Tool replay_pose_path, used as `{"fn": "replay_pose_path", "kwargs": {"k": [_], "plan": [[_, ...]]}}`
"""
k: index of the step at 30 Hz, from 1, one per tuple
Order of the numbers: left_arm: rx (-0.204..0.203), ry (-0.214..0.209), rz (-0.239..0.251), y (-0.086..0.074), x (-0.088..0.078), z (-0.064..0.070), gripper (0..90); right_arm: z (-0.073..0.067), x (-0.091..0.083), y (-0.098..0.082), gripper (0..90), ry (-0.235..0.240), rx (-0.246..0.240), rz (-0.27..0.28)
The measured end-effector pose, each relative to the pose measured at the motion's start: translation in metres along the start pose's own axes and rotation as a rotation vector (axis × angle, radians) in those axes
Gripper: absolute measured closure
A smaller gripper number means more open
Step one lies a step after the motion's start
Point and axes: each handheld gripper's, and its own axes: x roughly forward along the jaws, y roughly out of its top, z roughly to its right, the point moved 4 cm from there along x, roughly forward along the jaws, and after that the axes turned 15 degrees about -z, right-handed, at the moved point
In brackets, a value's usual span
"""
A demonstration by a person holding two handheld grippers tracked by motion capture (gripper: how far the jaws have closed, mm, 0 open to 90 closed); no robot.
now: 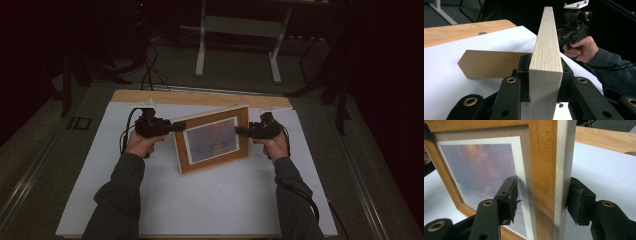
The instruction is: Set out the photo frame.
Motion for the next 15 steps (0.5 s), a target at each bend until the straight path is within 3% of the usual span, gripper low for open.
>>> {"fn": "replay_pose_path", "kwargs": {"k": [3,8,15], "plan": [[0.0,0.007,0.003,0.0,0.0,0.0,71.5,0.0,-0.002,-0.004,48.6,0.0,0.002,0.01],[-0.023,0.065,-0.003,0.0,-0.003,0.001,66.7,0.003,-0.007,-0.01,60.7,0.008,0.014,0.045],[-0.047,0.128,-0.004,-0.005,-0.011,0.002,56.8,0.0,-0.008,-0.012,61.3,-0.019,0.006,0.047]]}}
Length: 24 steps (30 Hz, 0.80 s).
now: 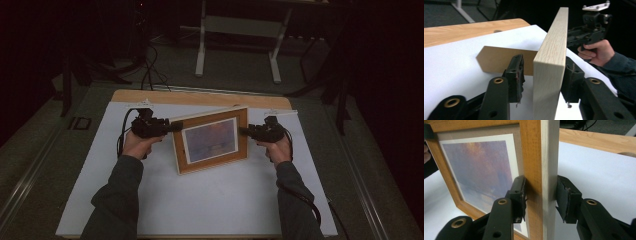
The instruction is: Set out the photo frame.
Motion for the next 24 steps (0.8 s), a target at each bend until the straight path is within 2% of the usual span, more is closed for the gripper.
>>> {"fn": "replay_pose_path", "kwargs": {"k": [9,12,14,16,21,24], "plan": [[0.011,0.069,-0.007,-0.014,-0.006,0.005,57.5,-0.003,-0.001,-0.002,61.5,-0.018,-0.004,0.004],[0.011,0.087,-0.009,-0.017,-0.006,0.009,60.8,-0.005,-0.003,-0.004,61.5,-0.032,0.0,0.007],[0.014,0.126,-0.029,-0.02,-0.004,0.012,60.9,-0.006,-0.003,-0.005,61.6,-0.042,-0.002,0.011],[0.012,0.147,-0.038,-0.023,-0.002,0.015,62.6,-0.007,-0.004,-0.006,61.7,-0.047,-0.003,0.015],[0.019,0.15,-0.036,-0.024,-0.001,0.018,70.0,-0.008,-0.005,-0.008,61.8,-0.058,-0.001,0.017],[0.018,0.151,-0.033,-0.024,-0.001,0.018,70.7,-0.009,-0.005,-0.01,61.9,-0.059,-0.002,0.024]]}}
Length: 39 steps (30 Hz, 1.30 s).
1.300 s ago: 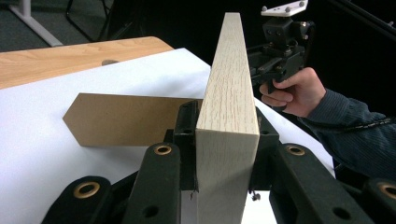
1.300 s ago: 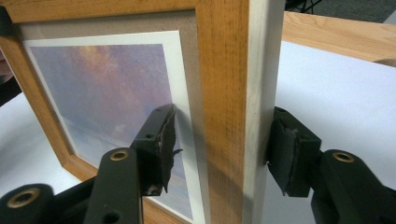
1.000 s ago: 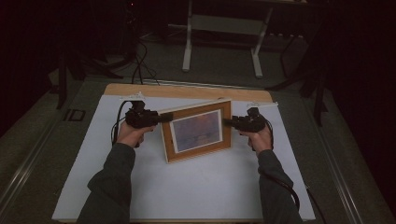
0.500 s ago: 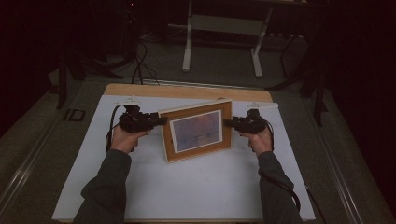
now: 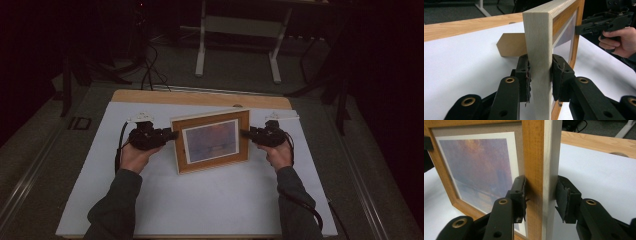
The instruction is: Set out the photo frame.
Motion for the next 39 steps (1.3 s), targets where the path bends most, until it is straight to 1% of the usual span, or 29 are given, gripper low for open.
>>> {"fn": "replay_pose_path", "kwargs": {"k": [8,13,19,28,34,39], "plan": [[-0.002,-0.007,0.008,0.001,0.002,-0.002,71.0,-0.002,-0.002,-0.003,61.9,-0.013,0.009,0.007],[-0.013,-0.025,0.017,0.002,0.003,-0.005,71.0,-0.003,-0.003,-0.006,62.1,-0.021,0.012,0.007],[-0.039,-0.048,0.031,0.003,0.005,-0.008,70.7,-0.006,-0.005,-0.008,62.2,-0.034,0.015,0.001],[-0.058,-0.072,0.038,0.004,0.007,-0.011,70.6,-0.009,-0.008,-0.013,62.4,-0.041,0.02,0.0],[-0.084,-0.117,0.037,0.004,0.005,-0.012,70.6,-0.011,-0.01,-0.014,62.4,-0.048,0.022,-0.001],[-0.109,-0.147,0.04,0.004,0.006,-0.014,70.5,-0.014,-0.011,-0.016,62.4,-0.056,0.033,-0.01]]}}
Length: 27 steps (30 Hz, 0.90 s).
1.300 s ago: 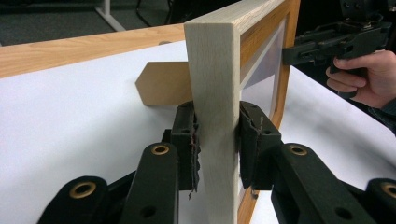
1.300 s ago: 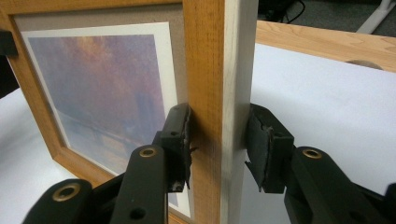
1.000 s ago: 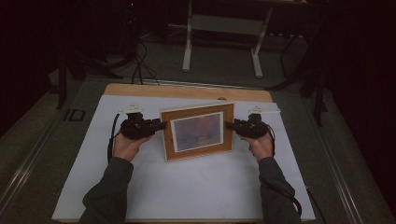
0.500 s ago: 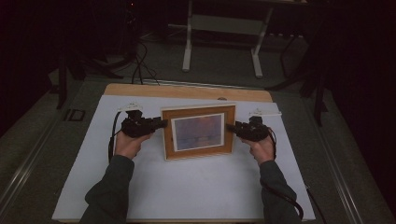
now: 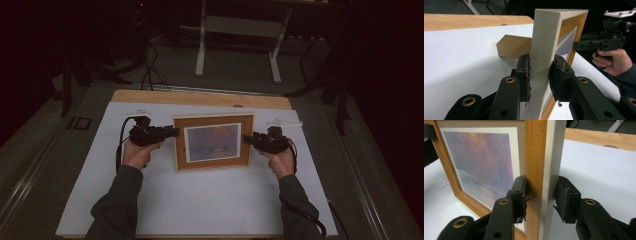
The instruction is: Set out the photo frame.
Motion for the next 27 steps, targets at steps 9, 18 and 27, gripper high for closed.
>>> {"fn": "replay_pose_path", "kwargs": {"k": [9,18,27], "plan": [[-0.029,-0.043,0.005,0.0,0.002,-0.005,70.0,-0.003,-0.004,-0.006,62.7,0.0,0.005,-0.004],[-0.031,-0.047,-0.004,0.001,0.001,-0.004,69.5,-0.007,-0.008,-0.012,63.0,0.01,0.01,-0.005],[-0.034,-0.06,-0.017,0.0,0.002,-0.001,69.2,-0.011,-0.012,-0.018,63.2,0.006,0.011,-0.002]]}}
